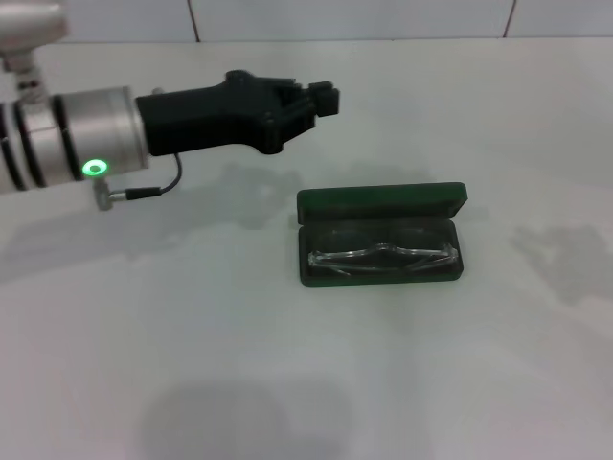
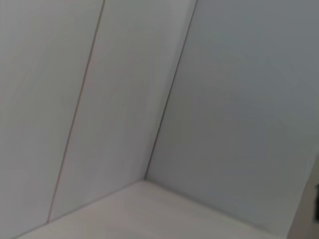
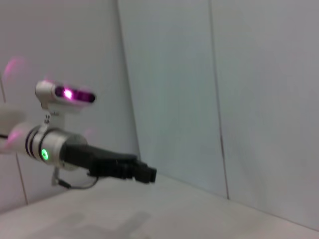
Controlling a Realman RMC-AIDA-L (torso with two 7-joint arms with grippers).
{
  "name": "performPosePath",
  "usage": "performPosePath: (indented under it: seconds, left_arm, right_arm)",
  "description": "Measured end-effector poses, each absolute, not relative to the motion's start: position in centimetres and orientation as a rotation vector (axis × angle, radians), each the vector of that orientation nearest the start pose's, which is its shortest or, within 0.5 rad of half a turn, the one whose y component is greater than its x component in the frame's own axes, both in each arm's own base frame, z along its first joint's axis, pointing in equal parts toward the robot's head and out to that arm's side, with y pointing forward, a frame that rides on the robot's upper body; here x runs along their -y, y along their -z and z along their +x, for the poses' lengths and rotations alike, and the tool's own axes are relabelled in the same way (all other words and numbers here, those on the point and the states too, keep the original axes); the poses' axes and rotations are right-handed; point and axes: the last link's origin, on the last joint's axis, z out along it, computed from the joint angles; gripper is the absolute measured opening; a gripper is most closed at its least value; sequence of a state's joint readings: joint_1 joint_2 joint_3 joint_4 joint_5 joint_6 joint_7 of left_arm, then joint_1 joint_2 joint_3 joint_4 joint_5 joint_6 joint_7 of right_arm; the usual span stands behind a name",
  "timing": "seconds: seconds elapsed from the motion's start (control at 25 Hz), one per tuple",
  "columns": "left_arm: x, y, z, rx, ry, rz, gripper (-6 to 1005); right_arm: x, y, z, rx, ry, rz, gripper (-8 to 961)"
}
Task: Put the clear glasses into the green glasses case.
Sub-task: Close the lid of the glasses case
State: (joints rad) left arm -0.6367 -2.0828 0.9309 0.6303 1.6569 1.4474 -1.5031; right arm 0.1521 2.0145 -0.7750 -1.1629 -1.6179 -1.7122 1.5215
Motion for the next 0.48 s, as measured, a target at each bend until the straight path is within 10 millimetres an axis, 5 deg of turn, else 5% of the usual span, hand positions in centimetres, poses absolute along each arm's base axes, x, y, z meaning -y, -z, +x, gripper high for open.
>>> performPosePath:
  seconds: [0.28, 0.48]
  left_arm:
    - [-37.9, 4.3, -17.6, 0.569, 0.744, -2.787, 98]
    - [-37.7, 6.4, -17.4, 0.535, 0.64, -2.826, 126]
  right_arm:
    - [-24.3, -12.6, 31.5, -0.511, -0.893, -2.326, 114]
    - [-24.1, -12.0, 32.5, -0.507, -0.892, -2.293, 113]
